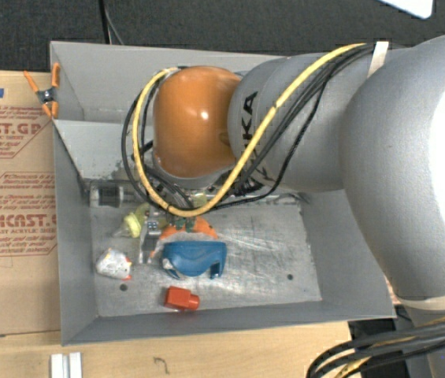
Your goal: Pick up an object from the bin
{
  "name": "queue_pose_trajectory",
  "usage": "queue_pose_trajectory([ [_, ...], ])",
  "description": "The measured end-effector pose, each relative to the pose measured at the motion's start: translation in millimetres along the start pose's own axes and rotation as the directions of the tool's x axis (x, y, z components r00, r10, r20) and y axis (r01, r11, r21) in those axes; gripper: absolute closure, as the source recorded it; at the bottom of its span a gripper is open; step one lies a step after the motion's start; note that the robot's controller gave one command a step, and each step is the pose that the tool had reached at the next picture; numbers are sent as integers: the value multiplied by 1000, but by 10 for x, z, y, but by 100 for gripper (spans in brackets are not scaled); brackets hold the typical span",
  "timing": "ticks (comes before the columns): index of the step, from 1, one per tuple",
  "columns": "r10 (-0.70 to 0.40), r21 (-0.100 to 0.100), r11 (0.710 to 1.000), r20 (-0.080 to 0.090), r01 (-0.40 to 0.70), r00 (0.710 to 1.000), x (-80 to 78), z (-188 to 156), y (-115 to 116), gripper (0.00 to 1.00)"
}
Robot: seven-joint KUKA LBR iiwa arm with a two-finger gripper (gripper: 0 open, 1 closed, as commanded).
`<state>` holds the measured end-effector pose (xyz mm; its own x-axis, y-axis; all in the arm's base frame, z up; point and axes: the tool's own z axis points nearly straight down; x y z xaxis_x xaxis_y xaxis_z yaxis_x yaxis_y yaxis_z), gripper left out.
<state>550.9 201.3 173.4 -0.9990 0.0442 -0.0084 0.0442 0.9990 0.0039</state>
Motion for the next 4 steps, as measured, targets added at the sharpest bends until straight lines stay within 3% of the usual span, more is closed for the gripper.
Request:
queue_pose_trajectory([
  [1,-159,2,987,-21,159,987,-103,265,-294,0],
  [2,-33,-6,999,15,33,999,-488,924,-361,100],
  [3,-33,-6,999,15,33,999,-488,925,-361,100],
  [4,-42,4,999,-9,42,999,-444,-1051,-140,100],
])
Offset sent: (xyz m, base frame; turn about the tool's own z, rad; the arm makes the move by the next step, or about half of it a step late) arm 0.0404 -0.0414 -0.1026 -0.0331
